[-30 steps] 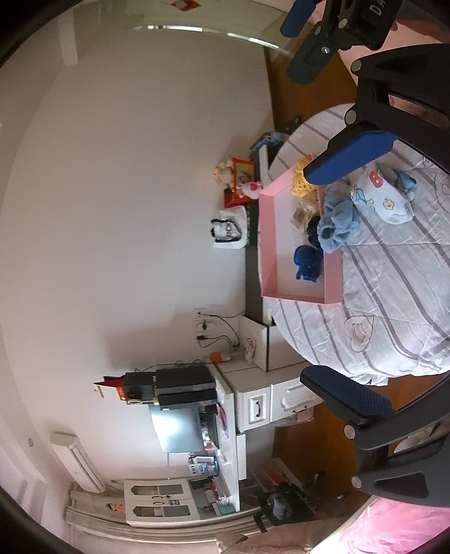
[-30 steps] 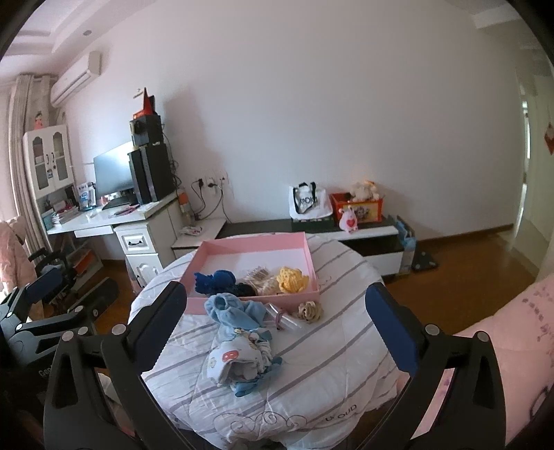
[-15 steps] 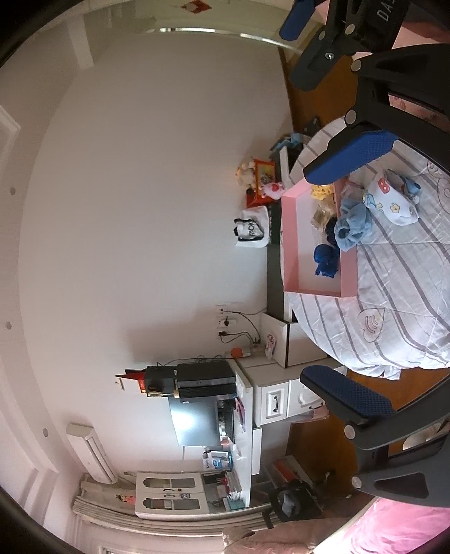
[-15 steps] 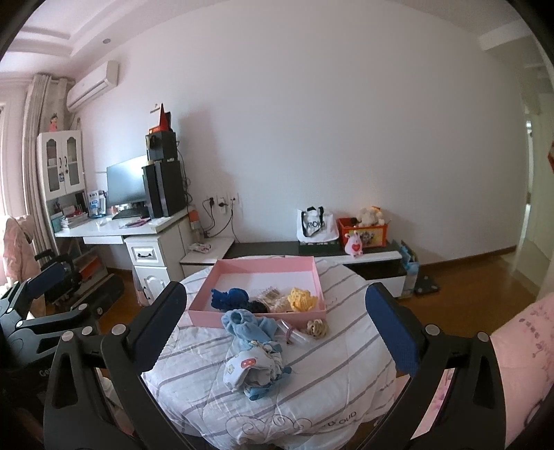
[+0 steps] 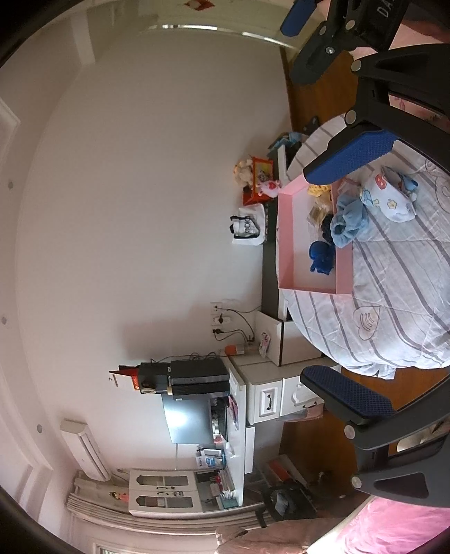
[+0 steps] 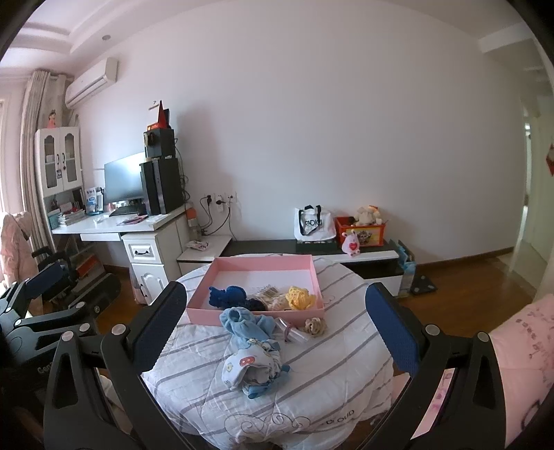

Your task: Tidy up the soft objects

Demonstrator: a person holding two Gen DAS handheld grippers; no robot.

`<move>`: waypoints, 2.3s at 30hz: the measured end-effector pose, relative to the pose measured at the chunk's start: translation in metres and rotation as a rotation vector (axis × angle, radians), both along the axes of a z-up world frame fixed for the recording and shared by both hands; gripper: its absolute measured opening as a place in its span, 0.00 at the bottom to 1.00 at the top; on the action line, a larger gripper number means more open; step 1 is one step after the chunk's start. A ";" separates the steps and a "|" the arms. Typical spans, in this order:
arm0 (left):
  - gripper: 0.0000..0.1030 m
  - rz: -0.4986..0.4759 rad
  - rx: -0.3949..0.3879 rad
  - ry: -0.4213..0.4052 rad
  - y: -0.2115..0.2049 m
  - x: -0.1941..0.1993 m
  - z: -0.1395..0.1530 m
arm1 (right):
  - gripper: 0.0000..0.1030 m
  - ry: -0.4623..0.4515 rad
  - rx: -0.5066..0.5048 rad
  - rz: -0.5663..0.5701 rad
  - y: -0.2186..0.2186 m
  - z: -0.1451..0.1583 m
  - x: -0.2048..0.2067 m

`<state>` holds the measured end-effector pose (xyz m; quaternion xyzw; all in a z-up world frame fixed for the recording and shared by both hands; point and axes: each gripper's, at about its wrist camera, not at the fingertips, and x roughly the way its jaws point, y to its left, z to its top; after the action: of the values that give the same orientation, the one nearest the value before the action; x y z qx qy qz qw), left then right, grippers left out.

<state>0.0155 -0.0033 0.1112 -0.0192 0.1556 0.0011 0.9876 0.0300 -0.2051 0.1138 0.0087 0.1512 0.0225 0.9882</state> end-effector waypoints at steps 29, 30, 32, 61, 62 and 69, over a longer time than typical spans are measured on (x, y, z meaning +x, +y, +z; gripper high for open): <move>1.00 0.030 -0.004 0.160 0.020 0.048 -0.034 | 1.00 0.204 0.004 -0.013 0.002 -0.053 0.061; 1.00 0.030 -0.005 0.169 0.022 0.050 -0.035 | 1.00 0.217 0.003 -0.014 0.004 -0.057 0.064; 1.00 0.035 -0.007 0.196 0.026 0.060 -0.040 | 1.00 0.252 0.004 -0.012 0.008 -0.067 0.072; 1.00 0.085 -0.031 0.528 0.072 0.184 -0.148 | 0.93 0.649 -0.055 0.010 0.055 -0.210 0.188; 1.00 0.085 -0.031 0.530 0.072 0.185 -0.148 | 0.87 0.638 -0.059 0.006 0.053 -0.209 0.187; 1.00 0.041 -0.015 0.539 0.055 0.193 -0.152 | 0.58 0.617 0.009 0.038 0.025 -0.193 0.179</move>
<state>0.2089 0.0512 -0.0409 -0.0288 0.4124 0.0250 0.9102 0.2090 -0.1796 -0.0795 0.0169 0.4440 0.0378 0.8951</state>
